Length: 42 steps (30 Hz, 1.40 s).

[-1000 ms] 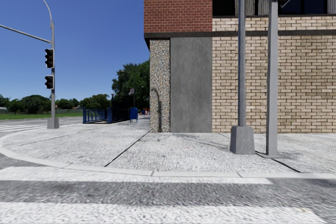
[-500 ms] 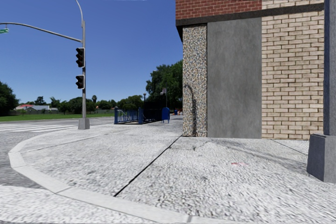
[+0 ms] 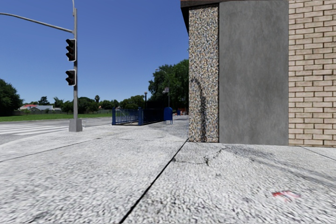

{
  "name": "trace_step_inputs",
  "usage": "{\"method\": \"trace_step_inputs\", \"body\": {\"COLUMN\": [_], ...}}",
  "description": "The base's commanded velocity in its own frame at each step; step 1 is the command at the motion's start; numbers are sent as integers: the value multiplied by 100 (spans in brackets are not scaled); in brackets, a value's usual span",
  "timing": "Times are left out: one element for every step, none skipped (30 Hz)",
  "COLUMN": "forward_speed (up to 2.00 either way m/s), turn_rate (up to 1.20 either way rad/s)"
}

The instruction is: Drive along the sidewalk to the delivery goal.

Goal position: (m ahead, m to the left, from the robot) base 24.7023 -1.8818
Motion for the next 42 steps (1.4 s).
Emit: {"method": "trace_step_inputs", "body": {"forward_speed": [200,200,200,200,200,200,200,200,200,200,200,200,200,200,200,200,200,200,200,200,200,200,200,200,200,200,200,200,200,200,200,200,200,200,200,200,200,200,200,200,200,200], "turn_rate": [27,66,80,80,85,87,73,29,16,5,1,0,0,0,0,0,0,0,0,0,0,0,0,0,0,0,0,0,0,0,0,0,0,0,0,0,0,0,0,0,0,0]}}
